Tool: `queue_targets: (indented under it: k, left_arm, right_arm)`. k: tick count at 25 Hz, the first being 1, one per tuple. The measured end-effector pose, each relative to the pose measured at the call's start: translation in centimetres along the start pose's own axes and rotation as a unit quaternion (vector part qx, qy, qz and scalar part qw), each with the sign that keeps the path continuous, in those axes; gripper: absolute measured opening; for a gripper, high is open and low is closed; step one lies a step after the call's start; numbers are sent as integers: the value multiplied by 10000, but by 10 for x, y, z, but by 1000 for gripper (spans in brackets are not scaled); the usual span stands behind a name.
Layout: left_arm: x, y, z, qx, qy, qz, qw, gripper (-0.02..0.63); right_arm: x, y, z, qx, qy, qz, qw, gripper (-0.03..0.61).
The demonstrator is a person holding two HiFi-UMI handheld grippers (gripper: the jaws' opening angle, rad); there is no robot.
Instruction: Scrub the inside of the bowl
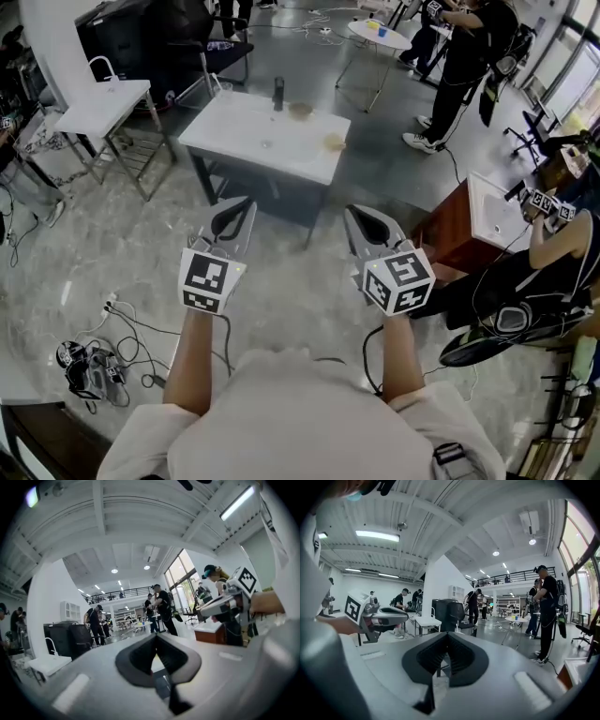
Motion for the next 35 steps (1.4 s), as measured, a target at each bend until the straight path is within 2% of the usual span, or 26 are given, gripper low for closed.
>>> queue_targets:
  k: [10,18,23,31,35]
  left_arm:
    - [-36,-6,-25,-236,-173,-101,9995,3]
    - [-59,-24,20,-261,-279,-141,9992,3]
    - [-63,-49,80,-224,-313,-20,9993,3]
    - [-57,-87,210,-48,-388,84,9992,3]
    - [-59,-104,265,-2,-493,44,9988,3]
  right_arm:
    - [-23,-44,13,1,-188,111,9998,5]
    - [-30,-7,54,-63,-104,124,9998,5]
    - [-23,44,100,-81,40,108,9999,5]
    - [-12,159,184,198,60,123,9997,6]
    - [-9,212,220,80,-40,118,9999,6]
Point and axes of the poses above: the fingertips, and each gripper's own axes: z forward along the fingers, y to its right, x out of its top, the point moved 2 cm from there along -z, backward along the fingers, and after that the axes turned 6 degrees about x, right-handed, at the moved point
